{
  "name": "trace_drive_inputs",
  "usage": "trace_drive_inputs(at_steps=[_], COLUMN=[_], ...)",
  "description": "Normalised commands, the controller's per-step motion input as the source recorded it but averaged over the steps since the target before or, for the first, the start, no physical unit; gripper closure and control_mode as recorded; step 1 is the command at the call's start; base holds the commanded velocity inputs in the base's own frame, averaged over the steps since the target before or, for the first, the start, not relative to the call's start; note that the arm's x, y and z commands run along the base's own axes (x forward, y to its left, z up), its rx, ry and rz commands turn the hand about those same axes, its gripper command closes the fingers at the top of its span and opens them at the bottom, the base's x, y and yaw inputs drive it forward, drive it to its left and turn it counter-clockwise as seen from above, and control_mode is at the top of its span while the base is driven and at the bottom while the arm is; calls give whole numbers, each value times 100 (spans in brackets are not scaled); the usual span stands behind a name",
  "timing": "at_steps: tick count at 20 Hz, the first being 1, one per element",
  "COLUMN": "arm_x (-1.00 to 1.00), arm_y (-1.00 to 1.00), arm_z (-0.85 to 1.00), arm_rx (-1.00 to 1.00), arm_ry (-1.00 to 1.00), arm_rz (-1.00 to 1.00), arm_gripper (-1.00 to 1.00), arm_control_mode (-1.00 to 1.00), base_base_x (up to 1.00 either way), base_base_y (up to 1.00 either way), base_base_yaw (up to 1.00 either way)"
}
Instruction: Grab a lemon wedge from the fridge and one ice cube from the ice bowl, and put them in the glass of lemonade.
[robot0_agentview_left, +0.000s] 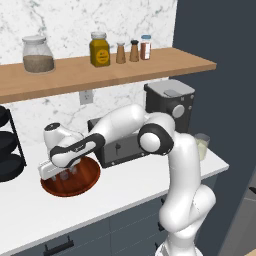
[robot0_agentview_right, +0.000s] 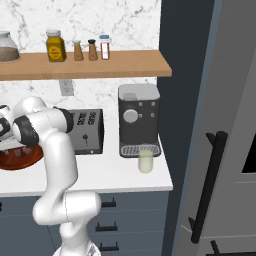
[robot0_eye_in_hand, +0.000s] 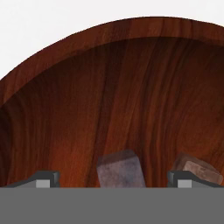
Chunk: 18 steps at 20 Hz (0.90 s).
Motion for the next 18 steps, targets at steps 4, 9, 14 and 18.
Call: trace_drive_inputs(at_steps=[4, 9, 14, 18], arm_x=[0, 2, 6, 0], arm_y=[0, -3, 0, 0], arm_z=[0, 0, 0, -4], arm_rx=[0, 0, 0, 0], arm_ry=[-2, 0, 2, 0], arm_rz=[0, 0, 0, 0], arm_gripper=[-100, -100, -100, -100], arm_control_mode=[-100, -100, -100, -100], base_base_x=[0, 0, 0, 0], base_base_y=[0, 0, 0, 0], base_base_yaw=[0, 0, 0, 0])
